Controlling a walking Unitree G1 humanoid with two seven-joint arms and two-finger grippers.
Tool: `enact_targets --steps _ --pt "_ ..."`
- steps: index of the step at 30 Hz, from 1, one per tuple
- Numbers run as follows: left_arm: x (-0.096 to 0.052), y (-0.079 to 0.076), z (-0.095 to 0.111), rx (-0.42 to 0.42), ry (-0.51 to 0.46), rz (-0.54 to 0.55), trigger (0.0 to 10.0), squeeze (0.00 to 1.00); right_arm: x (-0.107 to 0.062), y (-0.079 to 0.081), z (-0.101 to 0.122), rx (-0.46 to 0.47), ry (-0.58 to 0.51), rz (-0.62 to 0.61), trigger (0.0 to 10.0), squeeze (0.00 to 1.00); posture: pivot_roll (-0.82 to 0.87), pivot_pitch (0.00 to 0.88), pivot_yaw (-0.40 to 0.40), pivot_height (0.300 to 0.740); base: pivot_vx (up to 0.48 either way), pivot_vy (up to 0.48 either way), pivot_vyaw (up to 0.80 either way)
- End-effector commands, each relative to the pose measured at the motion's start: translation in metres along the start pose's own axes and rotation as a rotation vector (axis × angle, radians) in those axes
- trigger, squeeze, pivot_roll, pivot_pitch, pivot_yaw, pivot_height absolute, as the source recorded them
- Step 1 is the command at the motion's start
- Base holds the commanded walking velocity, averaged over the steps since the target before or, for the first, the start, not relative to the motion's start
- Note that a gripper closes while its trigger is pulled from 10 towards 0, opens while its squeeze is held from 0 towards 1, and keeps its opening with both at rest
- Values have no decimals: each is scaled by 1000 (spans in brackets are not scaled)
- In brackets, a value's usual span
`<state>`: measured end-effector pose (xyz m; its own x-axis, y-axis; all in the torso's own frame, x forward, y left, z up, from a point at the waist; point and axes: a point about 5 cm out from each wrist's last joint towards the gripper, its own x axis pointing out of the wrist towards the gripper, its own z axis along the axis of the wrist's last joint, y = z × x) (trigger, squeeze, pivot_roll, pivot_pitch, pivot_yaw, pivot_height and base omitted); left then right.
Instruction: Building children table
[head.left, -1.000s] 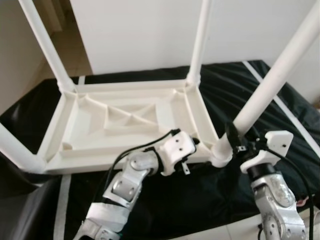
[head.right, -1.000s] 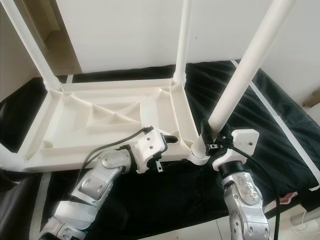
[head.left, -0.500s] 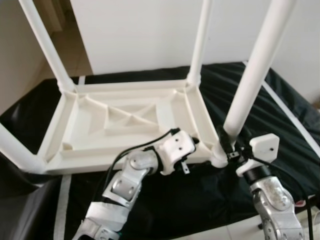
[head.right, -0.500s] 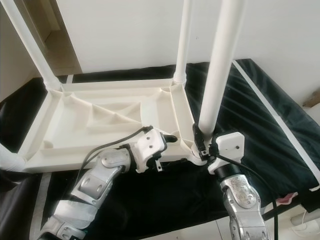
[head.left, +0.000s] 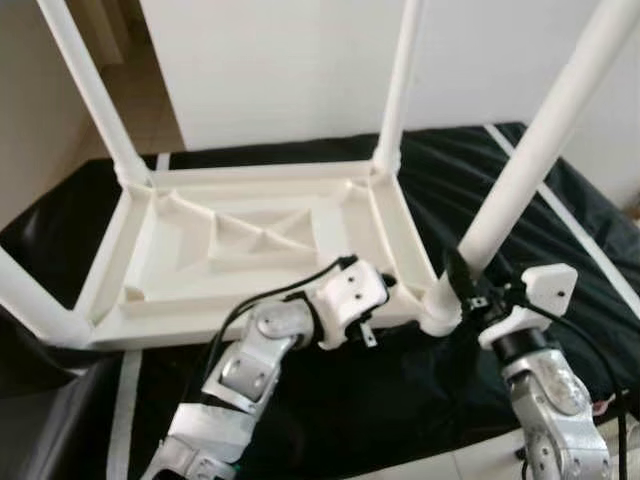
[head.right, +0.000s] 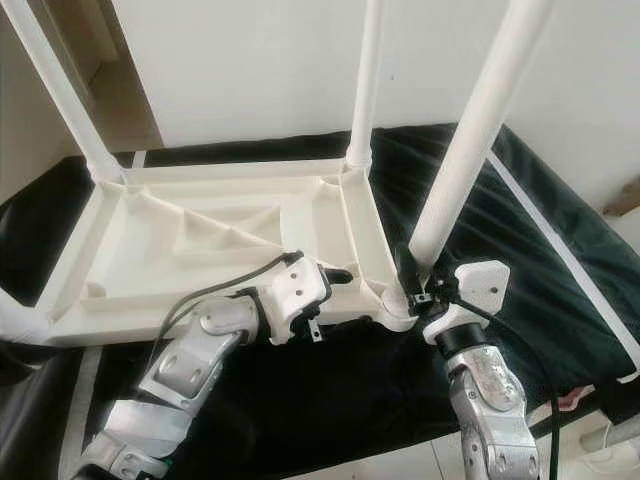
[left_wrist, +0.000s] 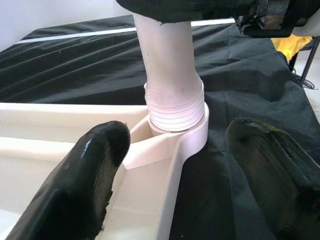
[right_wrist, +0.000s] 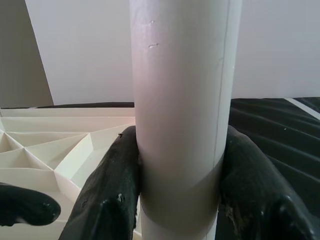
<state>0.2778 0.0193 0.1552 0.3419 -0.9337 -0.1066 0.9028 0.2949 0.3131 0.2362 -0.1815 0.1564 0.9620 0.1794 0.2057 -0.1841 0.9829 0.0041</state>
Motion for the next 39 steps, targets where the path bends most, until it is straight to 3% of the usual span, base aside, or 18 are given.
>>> enact_targets --steps 1,15,19,26,34,39 --pt "1 1 2 2 2 18 10000 0 -12 -1 -39 48 220 -16 10000 0 -100 43 10 740 0 0 0" --pt "1 2 3 3 -2 24 10000 0 -17 6 -39 -72 203 81 10000 0 -102 43 8 740 0 0 0" --pt "1 2 3 2 -4 24 10000 0 -16 4 -39 -66 210 61 10000 0 -102 44 6 740 0 0 0" --pt "1 2 4 1 -7 29 10000 0 -4 -2 -42 -78 244 -78 10000 0 -97 41 1 740 0 0 0" --pt "1 2 5 0 -10 29 10000 0 2 4 -41 -40 230 -73 10000 0 -97 41 2 740 0 0 0" --pt "1 2 5 2 -9 29 10000 0 -3 6 -41 -41 217 -39 10000 0 -91 39 -1 740 0 0 0"
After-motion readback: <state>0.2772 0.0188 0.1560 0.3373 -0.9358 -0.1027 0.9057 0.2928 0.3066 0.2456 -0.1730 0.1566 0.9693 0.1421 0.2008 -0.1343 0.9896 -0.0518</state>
